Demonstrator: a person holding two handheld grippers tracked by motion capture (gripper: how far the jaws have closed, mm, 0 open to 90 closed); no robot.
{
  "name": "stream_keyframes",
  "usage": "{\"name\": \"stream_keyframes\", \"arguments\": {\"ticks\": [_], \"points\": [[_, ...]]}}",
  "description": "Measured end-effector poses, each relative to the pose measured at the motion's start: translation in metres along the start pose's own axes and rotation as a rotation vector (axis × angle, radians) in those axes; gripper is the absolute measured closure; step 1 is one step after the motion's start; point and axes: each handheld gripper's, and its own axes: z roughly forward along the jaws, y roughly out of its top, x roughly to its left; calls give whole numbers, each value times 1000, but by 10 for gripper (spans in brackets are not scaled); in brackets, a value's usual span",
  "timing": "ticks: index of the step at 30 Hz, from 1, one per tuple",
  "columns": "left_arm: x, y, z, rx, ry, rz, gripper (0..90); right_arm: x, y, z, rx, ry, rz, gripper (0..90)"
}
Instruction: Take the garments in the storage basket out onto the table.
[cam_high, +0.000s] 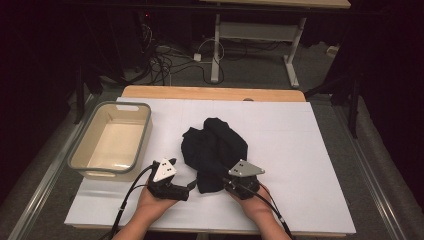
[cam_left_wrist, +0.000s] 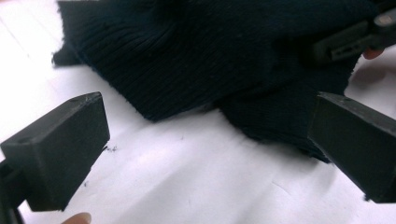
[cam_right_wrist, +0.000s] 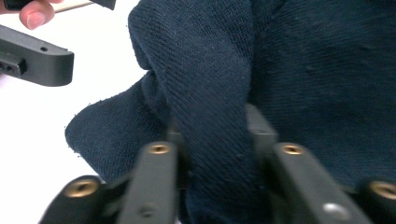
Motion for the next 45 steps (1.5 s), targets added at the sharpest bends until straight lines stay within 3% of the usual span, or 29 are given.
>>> {"name": "stream_keyframes", "arguments": {"ticks": [6, 14, 21, 28, 31, 37, 42, 45], "points": [[3, -1, -2, -21, -23, -27, 0, -1, -4, -25, -52, -5, -9, 788], [8, -1, -1, -15, -58, -55, 0, -20, -16, -67, -95, -44, 36, 794], [8, 0, 0, -15, -60, -57, 0, -44, -47, -116, -94, -142, 69, 794], [7, 1, 2, -11, -55, -53, 0, -78, -73, -144, -114, -241, 192, 782], [7, 1, 2, -11, -57, -49, 0, -82, -76, -145, -116, -240, 214, 710], [7, 2, 3, -7, -64, -44, 0, -63, -60, -146, -178, -227, 195, 456], [6, 2, 3, -6, -57, -42, 0, -31, -33, -142, -243, -155, 120, 420], [8, 2, 3, -4, -72, -46, 0, -16, -22, -131, -238, -113, 84, 422]]}}
